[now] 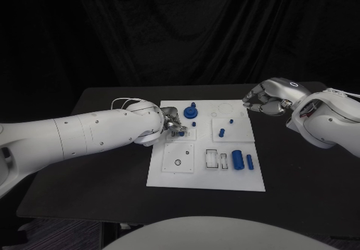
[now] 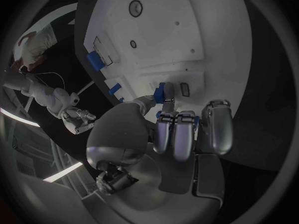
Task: Assemble the parts on the task board
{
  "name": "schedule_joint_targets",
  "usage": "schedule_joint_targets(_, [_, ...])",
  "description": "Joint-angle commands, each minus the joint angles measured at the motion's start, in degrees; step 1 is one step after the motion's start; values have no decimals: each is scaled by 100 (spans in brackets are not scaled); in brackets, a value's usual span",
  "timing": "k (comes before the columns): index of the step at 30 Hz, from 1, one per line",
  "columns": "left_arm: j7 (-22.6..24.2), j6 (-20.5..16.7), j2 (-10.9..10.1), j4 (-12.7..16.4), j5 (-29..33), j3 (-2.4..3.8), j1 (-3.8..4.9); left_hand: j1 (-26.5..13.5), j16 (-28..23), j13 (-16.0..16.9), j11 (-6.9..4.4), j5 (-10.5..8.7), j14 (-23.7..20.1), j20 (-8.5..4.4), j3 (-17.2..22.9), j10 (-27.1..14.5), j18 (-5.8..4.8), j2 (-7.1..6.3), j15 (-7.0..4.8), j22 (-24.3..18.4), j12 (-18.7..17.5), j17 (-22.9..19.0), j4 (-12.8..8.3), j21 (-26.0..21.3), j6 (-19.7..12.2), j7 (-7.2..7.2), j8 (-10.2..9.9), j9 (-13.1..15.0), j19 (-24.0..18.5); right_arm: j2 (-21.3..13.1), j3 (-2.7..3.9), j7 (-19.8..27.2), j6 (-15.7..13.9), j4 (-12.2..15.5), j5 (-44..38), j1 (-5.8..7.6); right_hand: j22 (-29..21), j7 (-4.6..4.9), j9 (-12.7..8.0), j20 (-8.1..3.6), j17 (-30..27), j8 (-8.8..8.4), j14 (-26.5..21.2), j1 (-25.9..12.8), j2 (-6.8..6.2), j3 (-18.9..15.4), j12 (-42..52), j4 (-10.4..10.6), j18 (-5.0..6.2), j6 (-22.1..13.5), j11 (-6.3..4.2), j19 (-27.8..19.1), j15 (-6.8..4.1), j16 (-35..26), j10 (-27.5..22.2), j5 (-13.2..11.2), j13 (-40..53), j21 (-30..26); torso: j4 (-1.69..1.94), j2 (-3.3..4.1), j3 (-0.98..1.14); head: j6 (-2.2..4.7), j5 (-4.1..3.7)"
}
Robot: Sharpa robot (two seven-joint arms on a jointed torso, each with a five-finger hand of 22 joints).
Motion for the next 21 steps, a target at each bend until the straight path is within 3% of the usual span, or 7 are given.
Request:
schedule_joint_targets(1, [-8,121,-5,9,3,-27,-54,-50,15,1508,-6,-24,616,-3,14,607,10,6,-23,91,15,1509,30,-21,6,-30,-20,-20,-18,-4,4,-124,54,3,-10,-16,1187,-5,-6,22,642,-32,394,56,-12,35,-30,-3,54,48,46,209,41,-28,364,23,1188,-25,5,5,2,-1,4])
schedule_joint_targets(4, [-9,132,-6,8,3,-27,-57,-93,15,1508,-3,-87,616,0,-7,607,9,-11,-21,95,15,1509,59,-24,3,-26,-31,-7,-17,-4,4,-128,63,3,-10,-18,1187,-5,-6,22,642,-32,394,56,-12,35,-30,-3,54,48,46,209,41,-28,364,23,1188,-25,7,3,1,-1,7])
schedule_joint_targets(8, [-5,130,-3,1,3,-27,-60,-235,15,1508,6,-457,616,7,-87,607,10,3,-12,105,15,1509,197,-36,13,-18,-67,30,-14,-4,4,-134,76,3,-10,-21,1187,-5,-6,22,642,-32,394,56,-12,35,-30,-3,54,48,46,209,41,-28,364,23,1188,-25,9,2,0,-1,11])
schedule_joint_targets(11, [-10,131,-2,-4,3,-27,-62,-312,15,1508,16,-526,616,13,-162,607,10,-8,-5,106,15,1509,274,-44,-4,-4,-97,38,-16,-5,4,-139,85,3,-10,-23,1187,-5,-6,22,642,-32,394,56,-12,35,-30,-3,54,48,46,209,41,-28,364,23,1188,-25,10,2,-1,-1,9])
schedule_joint_targets(13, [-17,138,-1,-8,3,-27,-64,-470,15,1508,36,-803,616,27,-317,607,11,-11,12,108,15,1509,442,-55,-21,19,-143,48,-19,-6,4,-144,93,3,-10,-24,1187,-5,-6,22,642,-32,394,56,-12,35,-30,-3,54,48,46,209,41,-28,364,23,1188,-25,9,2,-2,-1,14])
schedule_joint_targets(19, [-33,147,-8,-18,3,-27,-69,-764,15,1508,60,-1024,616,55,-732,607,14,-11,36,126,15,1509,734,-77,-11,40,-208,101,-17,-11,4,-156,113,3,-10,-25,1187,-5,-6,22,642,-32,394,56,-12,35,-30,-3,54,48,46,209,41,-28,364,23,1188,-25,7,4,-3,-1,15])
schedule_joint_targets(21, [-40,150,-10,-23,3,-27,-70,-821,15,1508,58,-1038,616,55,-803,607,14,10,35,131,15,1509,741,-79,3,35,-203,123,-15,-11,4,-159,119,3,-10,-25,1184,-6,-6,22,634,-30,392,55,-14,45,-37,-6,56,60,46,205,40,-34,357,23,1178,-35,8,3,-3,-1,12])
